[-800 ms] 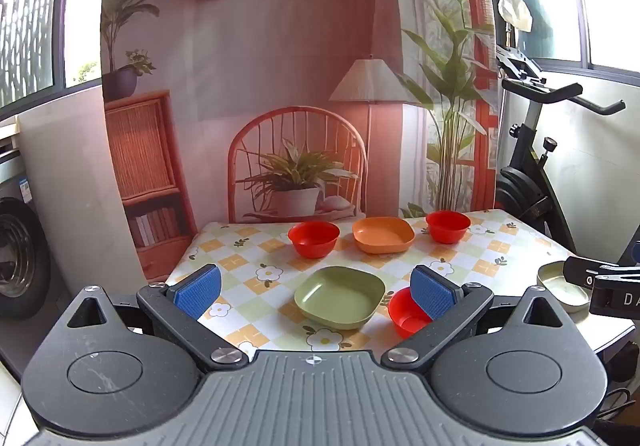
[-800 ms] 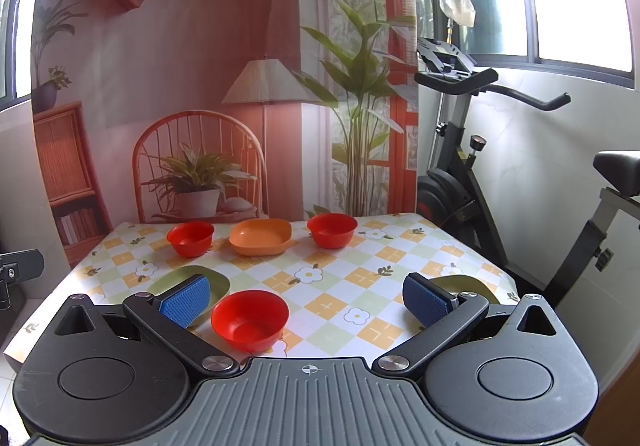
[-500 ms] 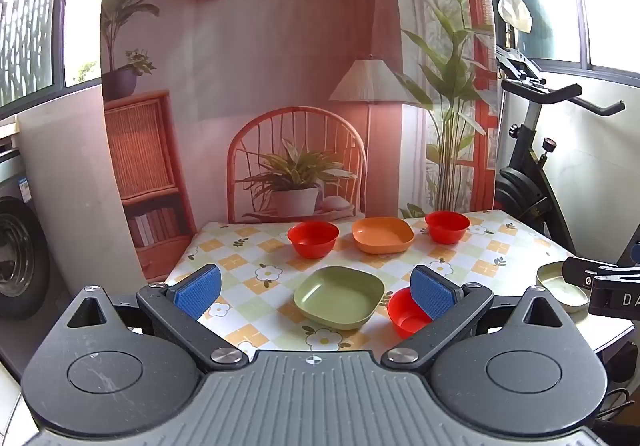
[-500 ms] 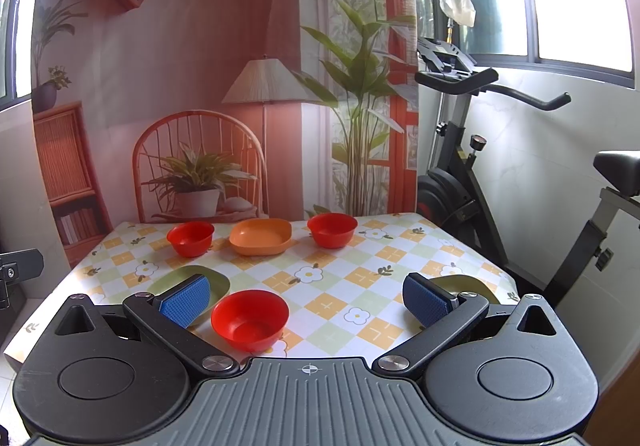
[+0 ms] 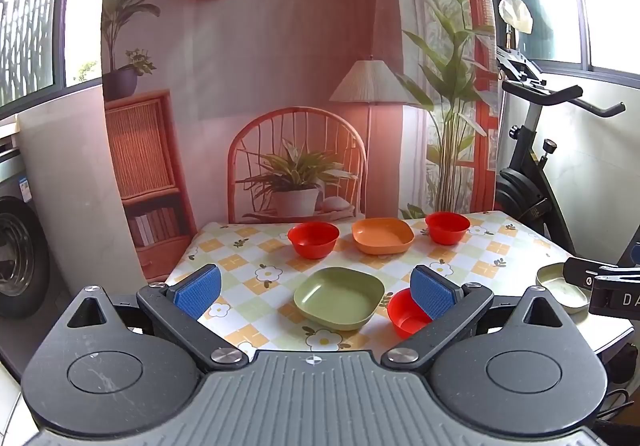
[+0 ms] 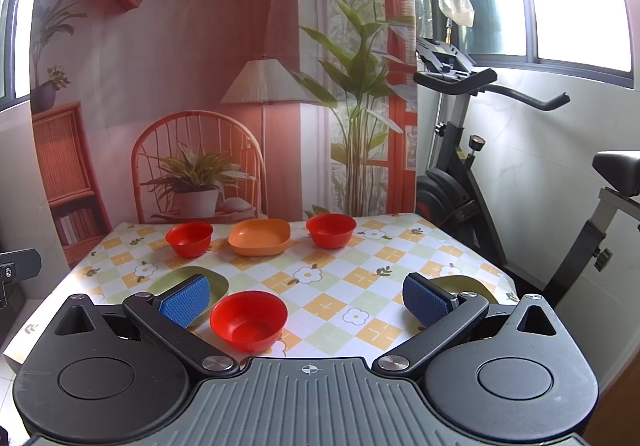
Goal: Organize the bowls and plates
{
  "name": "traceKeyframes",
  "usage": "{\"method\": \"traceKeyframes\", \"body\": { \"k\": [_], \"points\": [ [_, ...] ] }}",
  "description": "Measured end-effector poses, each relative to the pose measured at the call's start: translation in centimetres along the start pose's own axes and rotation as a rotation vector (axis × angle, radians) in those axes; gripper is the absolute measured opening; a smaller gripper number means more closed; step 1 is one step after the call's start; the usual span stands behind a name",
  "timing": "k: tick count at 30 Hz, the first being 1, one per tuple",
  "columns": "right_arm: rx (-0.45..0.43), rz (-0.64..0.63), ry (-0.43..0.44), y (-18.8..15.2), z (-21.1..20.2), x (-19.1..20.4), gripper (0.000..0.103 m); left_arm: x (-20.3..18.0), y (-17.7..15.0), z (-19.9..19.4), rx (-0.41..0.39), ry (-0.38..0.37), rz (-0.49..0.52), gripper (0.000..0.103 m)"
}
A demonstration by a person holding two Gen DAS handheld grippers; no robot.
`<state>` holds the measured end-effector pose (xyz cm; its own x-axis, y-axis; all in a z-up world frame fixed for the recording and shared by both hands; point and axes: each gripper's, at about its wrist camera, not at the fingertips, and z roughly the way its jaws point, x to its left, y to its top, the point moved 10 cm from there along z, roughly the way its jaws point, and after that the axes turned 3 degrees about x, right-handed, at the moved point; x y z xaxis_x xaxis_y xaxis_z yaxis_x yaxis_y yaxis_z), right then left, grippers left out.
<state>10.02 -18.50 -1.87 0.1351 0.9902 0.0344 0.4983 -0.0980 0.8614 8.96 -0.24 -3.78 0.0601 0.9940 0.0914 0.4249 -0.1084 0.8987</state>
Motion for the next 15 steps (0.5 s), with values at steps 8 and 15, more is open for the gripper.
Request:
{"method": "traceKeyframes", "body": {
  "k": [8,15],
  "points": [
    [0.000,0.000,0.000,-0.07,0.03,-0.08,0.103,-0.03,-0.04,0.00,0.001,-0.001,-0.001,0.102],
    [0.001,0.000,0.000,-0.08,0.07,-0.09,0.103,0.00,-0.07,0.06,0.005,-0.003,-0.005,0.102]
  ]
}}
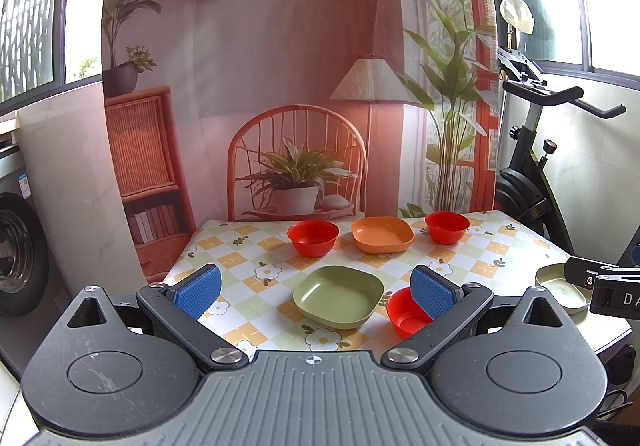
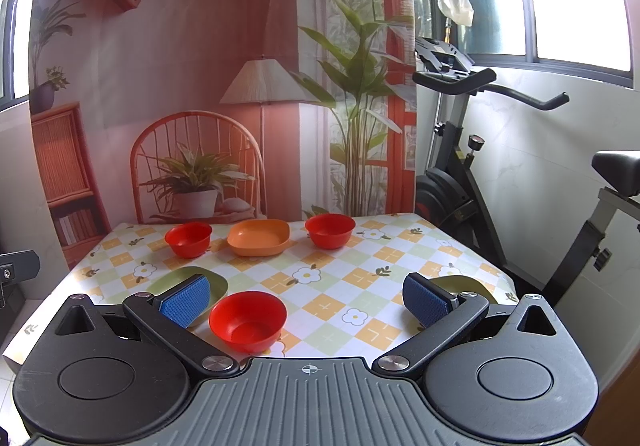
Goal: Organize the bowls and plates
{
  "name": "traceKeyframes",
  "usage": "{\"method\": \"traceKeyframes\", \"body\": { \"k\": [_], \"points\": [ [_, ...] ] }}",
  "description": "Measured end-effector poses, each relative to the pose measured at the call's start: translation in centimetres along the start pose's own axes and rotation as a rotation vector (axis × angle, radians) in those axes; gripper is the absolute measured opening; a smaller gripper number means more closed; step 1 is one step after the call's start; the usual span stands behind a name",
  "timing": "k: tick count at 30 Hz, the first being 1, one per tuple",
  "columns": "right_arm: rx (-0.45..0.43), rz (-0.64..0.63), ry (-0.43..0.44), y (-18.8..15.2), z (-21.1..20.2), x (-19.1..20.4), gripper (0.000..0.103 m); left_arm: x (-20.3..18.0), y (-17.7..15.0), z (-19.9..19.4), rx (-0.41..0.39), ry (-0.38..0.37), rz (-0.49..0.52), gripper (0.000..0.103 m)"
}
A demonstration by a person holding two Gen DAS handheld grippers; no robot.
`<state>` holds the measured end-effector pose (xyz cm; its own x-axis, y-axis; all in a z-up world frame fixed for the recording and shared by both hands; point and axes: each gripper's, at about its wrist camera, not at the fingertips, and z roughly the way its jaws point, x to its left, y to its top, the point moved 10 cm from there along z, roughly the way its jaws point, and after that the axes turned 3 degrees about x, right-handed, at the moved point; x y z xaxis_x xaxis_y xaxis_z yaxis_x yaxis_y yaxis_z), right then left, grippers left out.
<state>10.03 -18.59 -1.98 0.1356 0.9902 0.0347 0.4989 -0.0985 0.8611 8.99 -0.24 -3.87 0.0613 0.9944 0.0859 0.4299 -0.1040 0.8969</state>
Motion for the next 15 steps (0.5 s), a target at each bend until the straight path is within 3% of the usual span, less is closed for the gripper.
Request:
{"method": "traceKeyframes", "body": {
  "k": [15],
  "points": [
    [0.001,0.000,0.000,-0.03,0.06,0.03,0.103,0.02,-0.11,0.03,0.005,-0.001,-0.006,0.102]
  ]
}}
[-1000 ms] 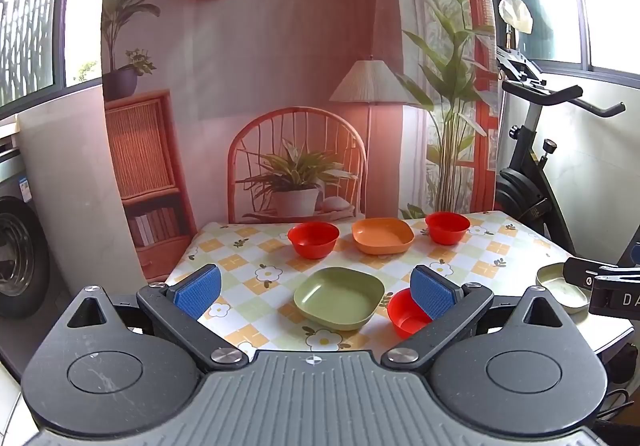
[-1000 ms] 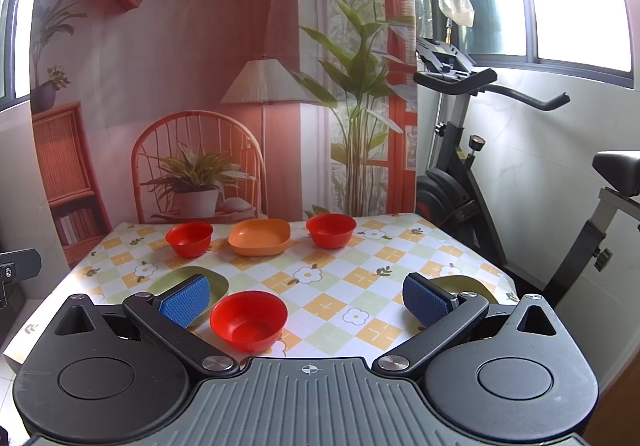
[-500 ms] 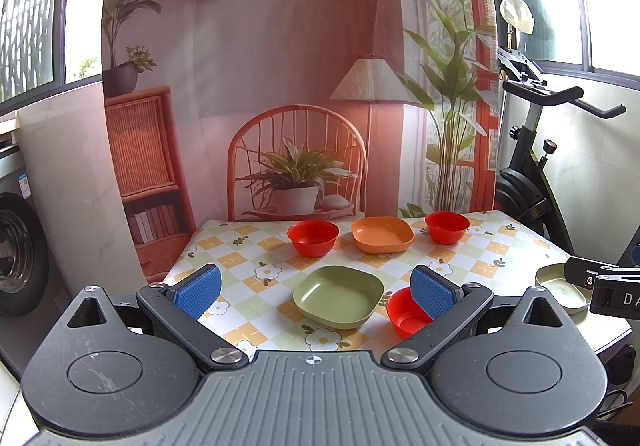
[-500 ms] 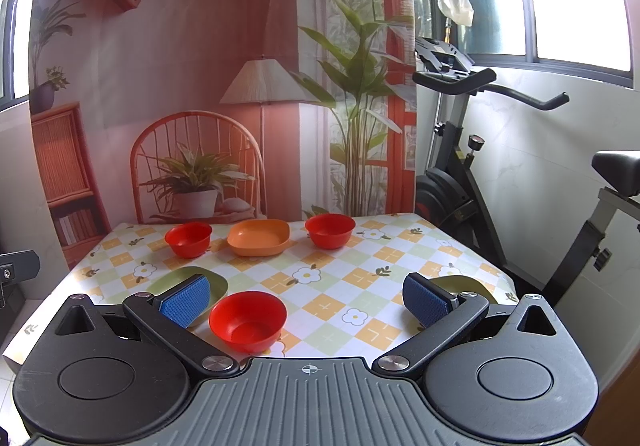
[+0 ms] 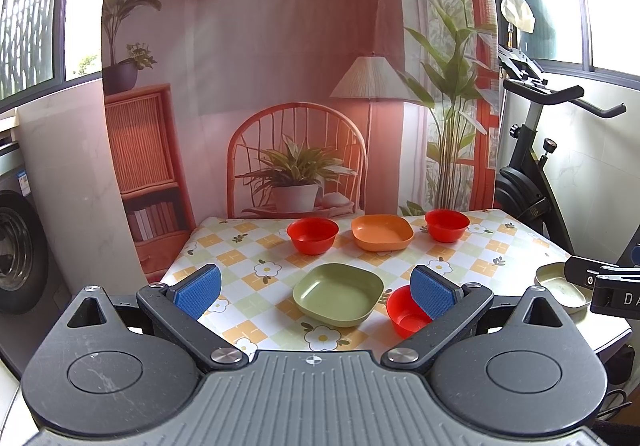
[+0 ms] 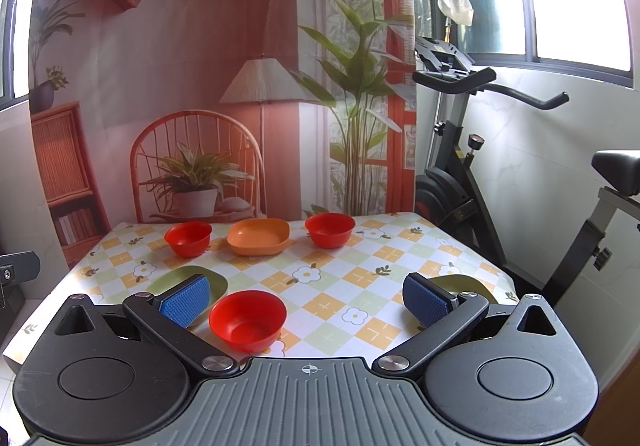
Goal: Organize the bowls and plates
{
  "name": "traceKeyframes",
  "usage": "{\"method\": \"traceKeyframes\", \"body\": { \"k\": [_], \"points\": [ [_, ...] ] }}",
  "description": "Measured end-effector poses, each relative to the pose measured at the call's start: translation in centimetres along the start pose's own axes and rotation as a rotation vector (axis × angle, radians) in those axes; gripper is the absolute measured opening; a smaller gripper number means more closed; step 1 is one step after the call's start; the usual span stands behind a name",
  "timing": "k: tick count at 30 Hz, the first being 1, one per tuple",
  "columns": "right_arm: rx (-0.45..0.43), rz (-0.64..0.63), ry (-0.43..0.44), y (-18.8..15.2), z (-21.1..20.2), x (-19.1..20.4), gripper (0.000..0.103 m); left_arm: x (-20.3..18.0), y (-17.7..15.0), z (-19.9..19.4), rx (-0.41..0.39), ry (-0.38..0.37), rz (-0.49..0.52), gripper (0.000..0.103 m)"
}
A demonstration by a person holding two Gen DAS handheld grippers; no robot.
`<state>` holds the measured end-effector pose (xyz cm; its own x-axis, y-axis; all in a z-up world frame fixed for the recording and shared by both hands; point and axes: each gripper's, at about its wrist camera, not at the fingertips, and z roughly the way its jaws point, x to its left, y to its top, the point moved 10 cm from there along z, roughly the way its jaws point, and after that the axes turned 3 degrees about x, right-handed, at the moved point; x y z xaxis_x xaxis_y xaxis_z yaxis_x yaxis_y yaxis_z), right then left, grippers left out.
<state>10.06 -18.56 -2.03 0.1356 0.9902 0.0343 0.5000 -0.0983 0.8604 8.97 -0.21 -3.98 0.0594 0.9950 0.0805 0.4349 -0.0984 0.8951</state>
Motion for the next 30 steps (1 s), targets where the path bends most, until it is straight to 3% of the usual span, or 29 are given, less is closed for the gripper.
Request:
{"method": "traceKeyframes", "body": {
  "k": [17,22,27,30],
  "points": [
    [0.004,0.009,0.008,-0.3,0.4,-0.2,0.103,0.2,-0.2,0.6,0.041,-0.007,-0.017,0.102],
    [-0.048,0.051,0.059,1.7,1.5,-1.5,0.103,0.7,0.4,1.9,0.073,-0.025,-0.038,0.102],
    [-0.125,0.079,0.085,5.2,2.8,-2.9,0.103,1.9,2.5,4.2,0.063,0.055,-0.032,0.102],
    [-0.156,0.100,0.099,7.0,3.7,-3.5,0.103,2.3,3.9,5.3,0.050,0.057,-0.046,0.102]
  ]
}}
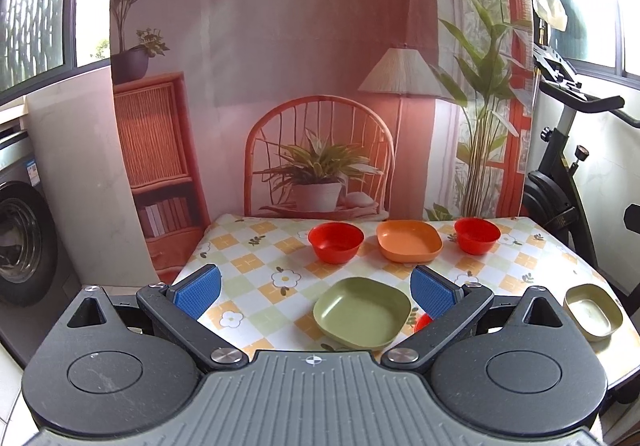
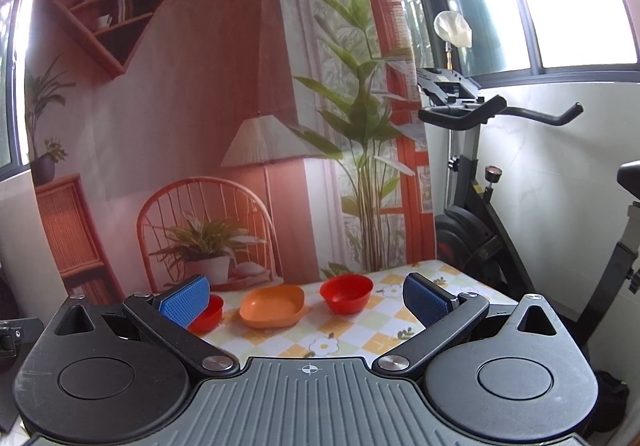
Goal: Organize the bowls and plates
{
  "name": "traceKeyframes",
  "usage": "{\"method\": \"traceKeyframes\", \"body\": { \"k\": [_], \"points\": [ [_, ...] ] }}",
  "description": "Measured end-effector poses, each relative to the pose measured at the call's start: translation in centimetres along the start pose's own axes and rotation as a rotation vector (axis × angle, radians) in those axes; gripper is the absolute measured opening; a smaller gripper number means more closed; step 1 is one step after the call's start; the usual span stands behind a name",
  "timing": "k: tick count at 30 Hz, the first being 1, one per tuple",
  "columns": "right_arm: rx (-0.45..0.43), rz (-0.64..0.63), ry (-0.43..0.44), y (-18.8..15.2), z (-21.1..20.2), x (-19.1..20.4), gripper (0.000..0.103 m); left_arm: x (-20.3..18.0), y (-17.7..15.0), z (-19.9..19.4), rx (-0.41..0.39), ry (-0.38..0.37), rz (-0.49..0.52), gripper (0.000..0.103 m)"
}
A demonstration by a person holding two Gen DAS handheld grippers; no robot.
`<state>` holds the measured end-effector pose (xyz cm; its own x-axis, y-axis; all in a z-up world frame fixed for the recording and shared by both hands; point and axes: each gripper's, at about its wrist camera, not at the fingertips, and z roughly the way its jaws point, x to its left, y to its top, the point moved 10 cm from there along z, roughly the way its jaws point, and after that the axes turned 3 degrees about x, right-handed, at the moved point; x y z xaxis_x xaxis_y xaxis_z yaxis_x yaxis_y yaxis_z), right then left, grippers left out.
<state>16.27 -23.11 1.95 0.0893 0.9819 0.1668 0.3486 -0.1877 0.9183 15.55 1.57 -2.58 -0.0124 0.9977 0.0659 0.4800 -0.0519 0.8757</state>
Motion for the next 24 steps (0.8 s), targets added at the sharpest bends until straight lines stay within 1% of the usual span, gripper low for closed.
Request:
{"method": "traceKeyframes", "body": {
  "k": [4,7,13,19,24],
  "points": [
    [-0.013,0.017,0.018,2.2,2.6,-0.4,0.103,-0.5,1.8,1.4,-0.014,0.021,0.023,0.102],
    [-0.010,0.018,0.042,3.0,4.5,-0.2,0.103,-1.3,3.0,2.6,-0.025,0.020,0.047,0.102],
    [-0.029,-0.039,0.025,3.9,8.3,0.5,0.103,-2.2,4.9,5.3,-0.032,0.024,0.075,0.102],
    [-0.022,-0.015,0.006,3.8,12.7,-0.5,0.103,-3.4,4.9,8.5,-0.007,0.007,0.094,0.101],
    [0.008,0.006,0.003,2.7,16.1,-1.5,0.103,-4.1,3.7,11.6,0.046,-0.006,0.098,0.101]
  ]
}}
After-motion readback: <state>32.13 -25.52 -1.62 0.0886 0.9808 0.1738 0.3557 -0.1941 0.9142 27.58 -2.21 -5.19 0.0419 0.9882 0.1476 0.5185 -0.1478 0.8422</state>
